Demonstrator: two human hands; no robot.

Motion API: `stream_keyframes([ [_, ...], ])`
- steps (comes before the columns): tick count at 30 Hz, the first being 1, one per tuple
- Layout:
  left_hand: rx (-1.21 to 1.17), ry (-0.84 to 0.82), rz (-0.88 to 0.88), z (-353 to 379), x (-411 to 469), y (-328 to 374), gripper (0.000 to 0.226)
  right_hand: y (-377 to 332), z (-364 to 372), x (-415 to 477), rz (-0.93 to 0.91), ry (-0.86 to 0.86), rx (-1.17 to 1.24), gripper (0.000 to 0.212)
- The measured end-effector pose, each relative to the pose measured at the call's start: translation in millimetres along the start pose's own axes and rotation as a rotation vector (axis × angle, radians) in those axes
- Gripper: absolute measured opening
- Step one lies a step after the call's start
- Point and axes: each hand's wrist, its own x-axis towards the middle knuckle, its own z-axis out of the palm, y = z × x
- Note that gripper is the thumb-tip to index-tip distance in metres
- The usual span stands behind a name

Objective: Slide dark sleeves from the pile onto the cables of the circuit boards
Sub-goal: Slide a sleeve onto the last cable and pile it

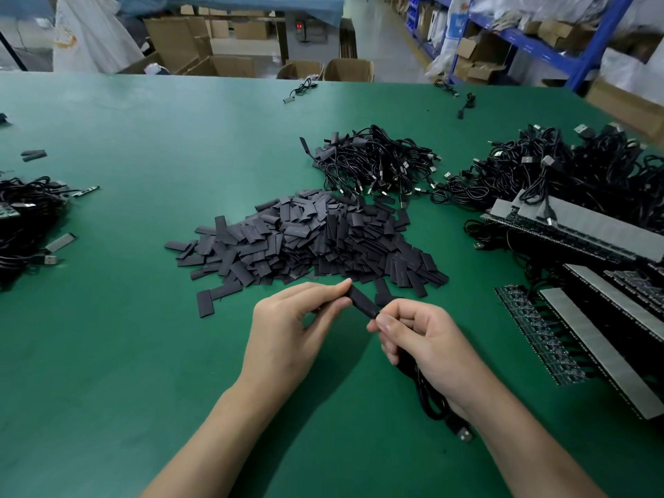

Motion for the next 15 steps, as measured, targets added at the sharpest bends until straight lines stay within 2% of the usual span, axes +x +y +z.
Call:
stream_keyframes([
  [4,-0.083,0.033,-0.089,-1.5,1.2,3.8,0.019,-0.4,2.0,-0.3,-0.006,-0.010,0.008,0.031],
  [11,-0.141,-0.015,-0.113,-0.6,-1.5,-0.8,0.012,2.3,0.9,0.0,-0.014,-0.001,0.003,0.022],
  [15,-0.498,-0.048,-0.378,4.8,-1.1,-0.2,0.007,3.6,4.3,-1.1,-0.009,0.014,-0.155,0.014],
])
